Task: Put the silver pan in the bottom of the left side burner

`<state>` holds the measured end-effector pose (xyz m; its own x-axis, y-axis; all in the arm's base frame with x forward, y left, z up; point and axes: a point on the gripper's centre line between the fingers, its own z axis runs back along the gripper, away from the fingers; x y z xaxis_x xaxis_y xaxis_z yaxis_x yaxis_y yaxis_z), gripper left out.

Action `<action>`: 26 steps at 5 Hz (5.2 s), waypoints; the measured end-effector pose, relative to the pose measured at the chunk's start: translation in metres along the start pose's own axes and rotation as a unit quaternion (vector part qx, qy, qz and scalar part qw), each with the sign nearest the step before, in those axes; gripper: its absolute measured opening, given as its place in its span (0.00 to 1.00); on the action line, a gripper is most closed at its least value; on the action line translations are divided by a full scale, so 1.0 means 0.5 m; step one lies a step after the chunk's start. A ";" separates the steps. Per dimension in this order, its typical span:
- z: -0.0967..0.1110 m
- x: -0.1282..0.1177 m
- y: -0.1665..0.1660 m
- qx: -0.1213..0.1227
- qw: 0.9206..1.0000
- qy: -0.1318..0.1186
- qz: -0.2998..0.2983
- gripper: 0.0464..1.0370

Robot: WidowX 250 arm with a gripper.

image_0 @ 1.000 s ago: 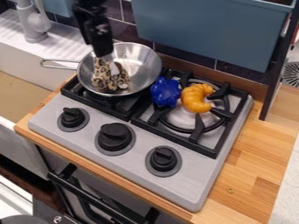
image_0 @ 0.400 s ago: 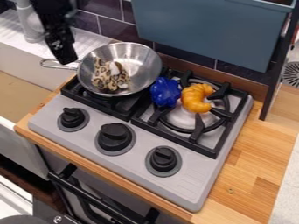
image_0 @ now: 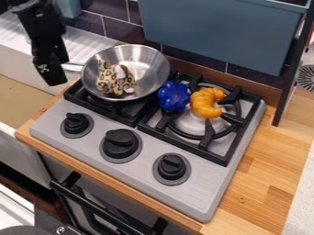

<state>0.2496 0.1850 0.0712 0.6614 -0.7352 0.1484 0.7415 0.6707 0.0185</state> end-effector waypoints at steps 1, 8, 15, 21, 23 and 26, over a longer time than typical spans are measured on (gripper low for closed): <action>-0.013 -0.003 0.007 0.007 1.000 0.017 -0.008 0.96; -0.020 0.015 0.064 -0.006 0.999 0.033 -0.023 0.96; -0.061 0.018 0.072 0.011 0.998 0.048 -0.028 0.37; -0.007 -0.090 -0.027 -0.038 0.992 0.044 -0.116 0.41; -0.010 -0.127 -0.081 -0.050 0.985 0.052 -0.156 0.41; -0.026 -0.058 -0.084 -0.057 0.984 0.075 -0.150 0.41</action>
<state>0.2008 0.1770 0.0534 0.4145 -0.9100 0.0051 0.9077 0.4130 -0.0735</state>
